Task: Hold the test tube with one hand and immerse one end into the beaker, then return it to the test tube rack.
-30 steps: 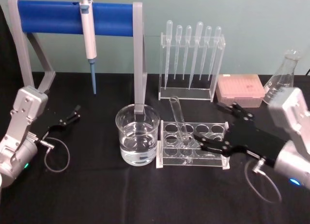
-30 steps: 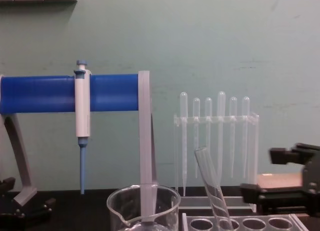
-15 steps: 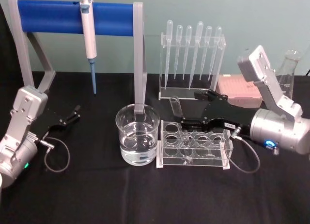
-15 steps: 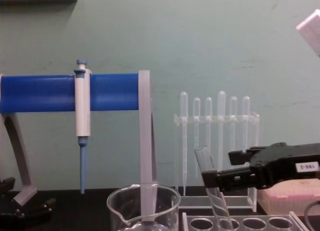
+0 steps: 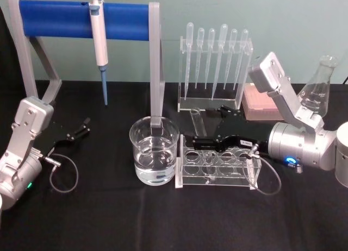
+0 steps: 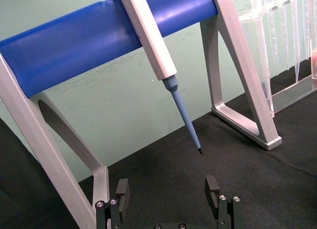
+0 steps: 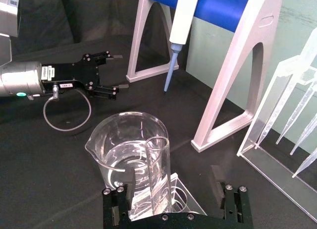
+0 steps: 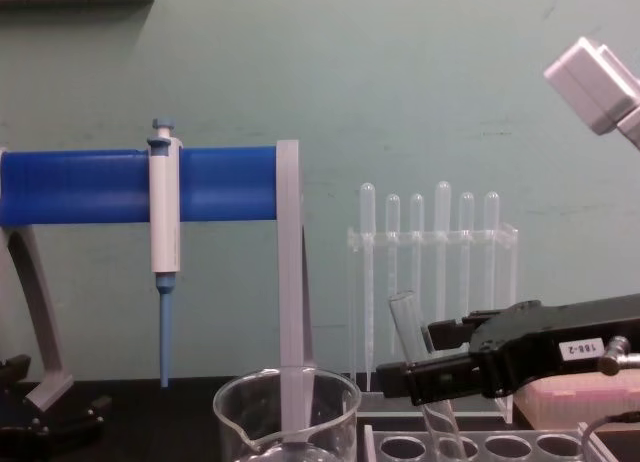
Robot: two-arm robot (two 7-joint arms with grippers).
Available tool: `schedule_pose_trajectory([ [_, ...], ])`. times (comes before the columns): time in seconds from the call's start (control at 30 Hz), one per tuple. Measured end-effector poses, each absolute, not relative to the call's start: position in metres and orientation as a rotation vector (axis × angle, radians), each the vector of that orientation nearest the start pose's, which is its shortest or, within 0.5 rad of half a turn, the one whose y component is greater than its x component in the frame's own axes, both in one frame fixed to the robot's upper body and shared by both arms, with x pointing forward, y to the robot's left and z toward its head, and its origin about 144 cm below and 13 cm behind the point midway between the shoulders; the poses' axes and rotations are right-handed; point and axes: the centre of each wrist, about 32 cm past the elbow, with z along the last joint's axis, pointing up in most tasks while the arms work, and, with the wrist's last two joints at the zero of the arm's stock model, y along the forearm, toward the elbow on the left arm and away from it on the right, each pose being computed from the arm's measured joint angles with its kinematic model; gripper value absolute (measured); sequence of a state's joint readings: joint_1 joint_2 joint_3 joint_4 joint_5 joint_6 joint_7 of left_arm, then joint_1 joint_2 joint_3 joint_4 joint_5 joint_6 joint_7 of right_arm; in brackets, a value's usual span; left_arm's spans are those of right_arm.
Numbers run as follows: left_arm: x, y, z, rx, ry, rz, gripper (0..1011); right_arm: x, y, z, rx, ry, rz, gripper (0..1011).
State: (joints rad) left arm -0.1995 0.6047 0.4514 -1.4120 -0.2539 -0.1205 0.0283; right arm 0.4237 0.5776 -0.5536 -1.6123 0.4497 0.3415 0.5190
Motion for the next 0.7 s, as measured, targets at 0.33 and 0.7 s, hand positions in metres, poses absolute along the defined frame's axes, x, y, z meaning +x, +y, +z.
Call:
schedule_pose_trajectory([
  [0.33,0.4886,0.3097,1.1398,0.304,-0.285,1.248,1000,0.5228,-0.2351,1.2466,-0.350,-0.014,-0.631,718],
  [0.7,0.4886,0.3097,1.1398,0.304,-0.285,1.248,1000,0.5219,-0.2328,1.2438,-0.329,0.006,-0.626,361],
])
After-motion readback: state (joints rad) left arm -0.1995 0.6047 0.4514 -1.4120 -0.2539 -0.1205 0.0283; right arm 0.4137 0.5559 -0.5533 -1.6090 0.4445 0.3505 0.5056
